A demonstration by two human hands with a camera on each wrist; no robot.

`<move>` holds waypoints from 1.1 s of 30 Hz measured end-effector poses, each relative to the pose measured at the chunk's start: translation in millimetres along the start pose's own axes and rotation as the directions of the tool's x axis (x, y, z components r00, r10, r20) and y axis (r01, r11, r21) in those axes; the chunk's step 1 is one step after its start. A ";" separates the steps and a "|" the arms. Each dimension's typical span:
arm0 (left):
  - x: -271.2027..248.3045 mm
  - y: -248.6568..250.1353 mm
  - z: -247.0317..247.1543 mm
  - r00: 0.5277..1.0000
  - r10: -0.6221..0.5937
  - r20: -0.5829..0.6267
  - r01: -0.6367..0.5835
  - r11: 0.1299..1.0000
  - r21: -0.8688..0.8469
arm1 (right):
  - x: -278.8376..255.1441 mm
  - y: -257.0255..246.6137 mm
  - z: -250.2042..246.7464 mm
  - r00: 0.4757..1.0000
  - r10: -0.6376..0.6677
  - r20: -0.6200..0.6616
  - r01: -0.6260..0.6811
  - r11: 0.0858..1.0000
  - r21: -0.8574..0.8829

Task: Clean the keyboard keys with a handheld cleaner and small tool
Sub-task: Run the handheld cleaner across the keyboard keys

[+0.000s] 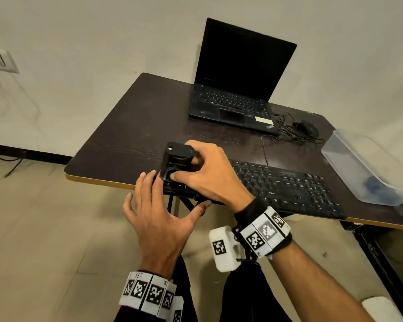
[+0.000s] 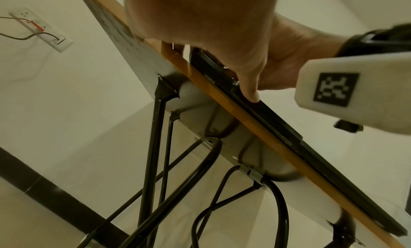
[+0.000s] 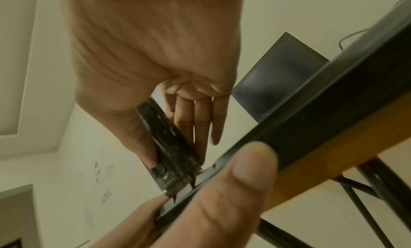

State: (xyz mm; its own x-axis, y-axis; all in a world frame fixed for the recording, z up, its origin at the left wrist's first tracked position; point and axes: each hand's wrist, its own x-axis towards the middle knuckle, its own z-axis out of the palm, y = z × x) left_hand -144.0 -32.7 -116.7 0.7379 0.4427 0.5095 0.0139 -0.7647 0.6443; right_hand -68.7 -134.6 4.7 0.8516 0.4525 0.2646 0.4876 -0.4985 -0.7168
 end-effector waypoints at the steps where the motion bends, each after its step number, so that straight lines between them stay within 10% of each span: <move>1: -0.1 0.0 -0.4 1.000 0.000 -0.003 0.000 1.000 -0.001 | 0.6 1.3 -2.3 1.000 0.013 0.006 -0.013 1.000 -0.021; 16: -0.7 2.5 0.4 0.999 -0.018 -0.039 0.018 1.000 -0.009 | -104.1 65.1 -179.6 0.901 0.390 -0.188 -0.433 0.823 -0.368; 33: -0.1 1.3 0.5 0.999 -0.017 -0.036 0.017 1.000 -0.022 | -0.1 -15.8 -0.5 1.000 -0.012 0.017 0.014 0.990 -0.140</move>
State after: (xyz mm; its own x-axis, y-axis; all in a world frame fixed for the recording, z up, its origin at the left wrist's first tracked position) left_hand -143.7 -33.9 -116.1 0.7130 0.4723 0.5182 0.0113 -0.7467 0.6651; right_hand -76.4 -127.2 16.4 0.8424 0.4709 0.2620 0.5216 -0.5904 -0.6159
